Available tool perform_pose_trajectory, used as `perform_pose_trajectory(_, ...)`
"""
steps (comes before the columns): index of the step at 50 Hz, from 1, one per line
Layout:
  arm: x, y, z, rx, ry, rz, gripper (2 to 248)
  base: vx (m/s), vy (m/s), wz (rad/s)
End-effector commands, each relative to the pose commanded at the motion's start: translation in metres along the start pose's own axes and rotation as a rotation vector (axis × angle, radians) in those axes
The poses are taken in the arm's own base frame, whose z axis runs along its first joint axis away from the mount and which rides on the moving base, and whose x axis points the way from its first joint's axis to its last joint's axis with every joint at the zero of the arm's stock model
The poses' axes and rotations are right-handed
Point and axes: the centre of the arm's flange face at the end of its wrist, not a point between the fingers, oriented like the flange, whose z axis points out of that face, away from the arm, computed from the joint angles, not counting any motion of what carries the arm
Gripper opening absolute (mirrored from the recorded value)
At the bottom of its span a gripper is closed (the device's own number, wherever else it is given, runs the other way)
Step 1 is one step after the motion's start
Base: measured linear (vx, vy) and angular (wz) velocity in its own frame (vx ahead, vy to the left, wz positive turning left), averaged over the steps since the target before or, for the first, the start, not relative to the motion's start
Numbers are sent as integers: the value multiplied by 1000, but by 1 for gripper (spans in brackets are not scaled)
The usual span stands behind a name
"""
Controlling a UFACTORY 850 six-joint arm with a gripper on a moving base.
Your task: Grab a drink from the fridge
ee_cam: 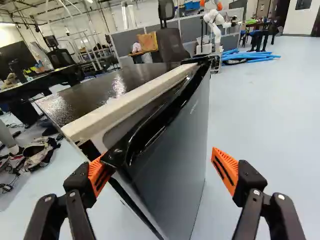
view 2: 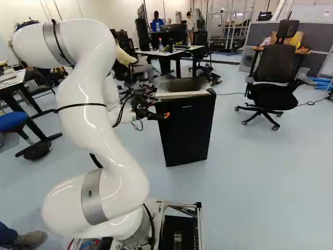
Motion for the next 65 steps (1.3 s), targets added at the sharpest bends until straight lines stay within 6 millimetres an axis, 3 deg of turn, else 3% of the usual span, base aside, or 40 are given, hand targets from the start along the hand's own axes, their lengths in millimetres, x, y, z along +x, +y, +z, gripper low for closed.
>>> perform_pose_trajectory(65, 8, 62, -51, -77, 50, -64, 247, 0, 0, 0)
